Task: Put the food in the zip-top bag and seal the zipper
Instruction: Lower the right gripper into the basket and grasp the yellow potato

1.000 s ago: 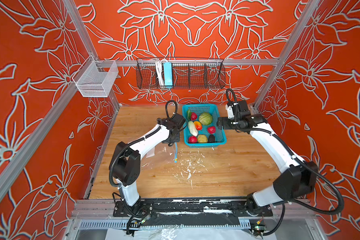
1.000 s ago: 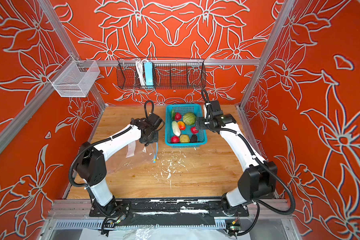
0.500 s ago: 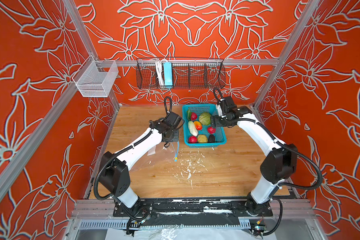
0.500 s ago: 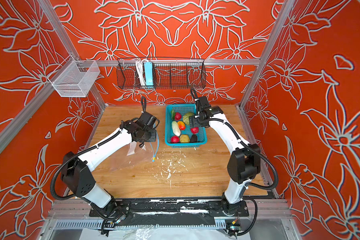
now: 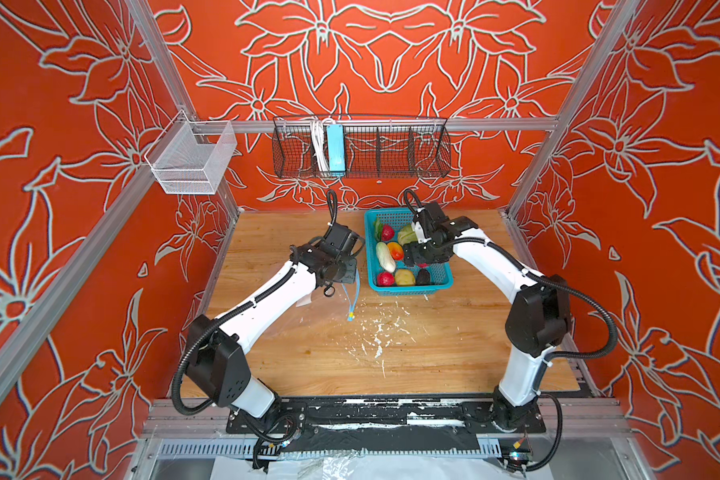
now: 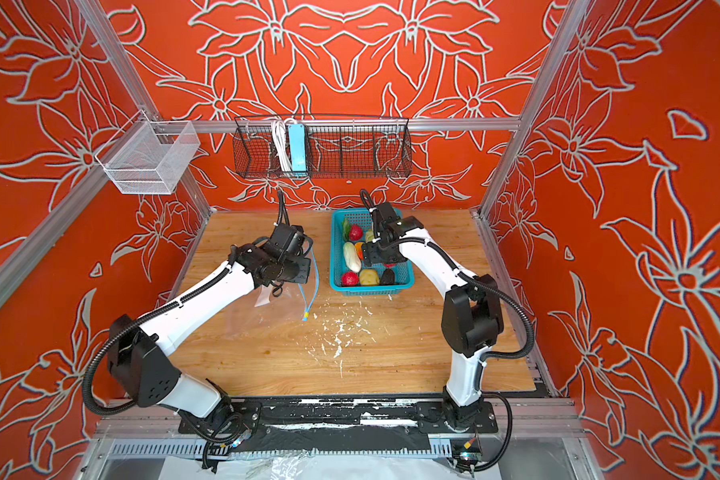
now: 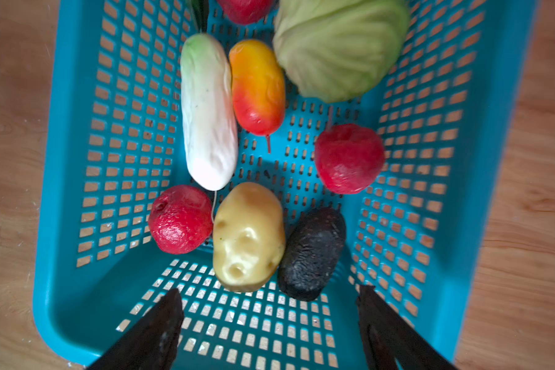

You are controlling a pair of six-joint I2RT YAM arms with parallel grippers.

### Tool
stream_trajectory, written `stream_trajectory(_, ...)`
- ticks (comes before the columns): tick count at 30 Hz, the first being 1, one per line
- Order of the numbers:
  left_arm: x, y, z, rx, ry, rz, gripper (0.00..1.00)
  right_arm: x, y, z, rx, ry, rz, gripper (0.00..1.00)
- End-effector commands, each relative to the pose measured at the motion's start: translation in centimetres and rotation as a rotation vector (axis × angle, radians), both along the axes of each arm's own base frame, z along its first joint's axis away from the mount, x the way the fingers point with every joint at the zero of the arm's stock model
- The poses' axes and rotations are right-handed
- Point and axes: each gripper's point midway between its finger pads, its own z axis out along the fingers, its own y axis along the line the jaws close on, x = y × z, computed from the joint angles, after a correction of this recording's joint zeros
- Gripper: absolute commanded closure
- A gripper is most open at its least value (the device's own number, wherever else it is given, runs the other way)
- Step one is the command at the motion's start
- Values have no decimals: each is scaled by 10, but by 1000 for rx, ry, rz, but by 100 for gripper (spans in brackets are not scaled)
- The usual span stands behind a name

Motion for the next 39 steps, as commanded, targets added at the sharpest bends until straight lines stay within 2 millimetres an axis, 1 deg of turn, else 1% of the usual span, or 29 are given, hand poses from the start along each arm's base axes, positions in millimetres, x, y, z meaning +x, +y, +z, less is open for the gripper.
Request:
stream_trajectory(1, 0, 1, 12, -6, -55, -17, 100, -10, 5, -20, -5, 82, -20, 14)
stream_trajectory(6, 0, 1, 17, -14, -71, -19, 100, -10, 11, -36, -30, 130, -18, 15)
stream_trajectory(11, -1, 3, 19, -8, -81, -14, 100, -5, 18, -47, -37, 150, -15, 15)
stream_trajectory(19, 1, 4, 23, -1, -91, -14, 100, 2, 22, -62, -70, 177, -42, 15)
stream_trajectory(35, -2, 7, 30, -16, -120, -7, 100, 8, 17, -100, -165, 240, -67, 17)
stream_trajectory(39, -2, 7, 32, -19, -124, -6, 100, 10, 17, -106, -171, 245, -71, 21)
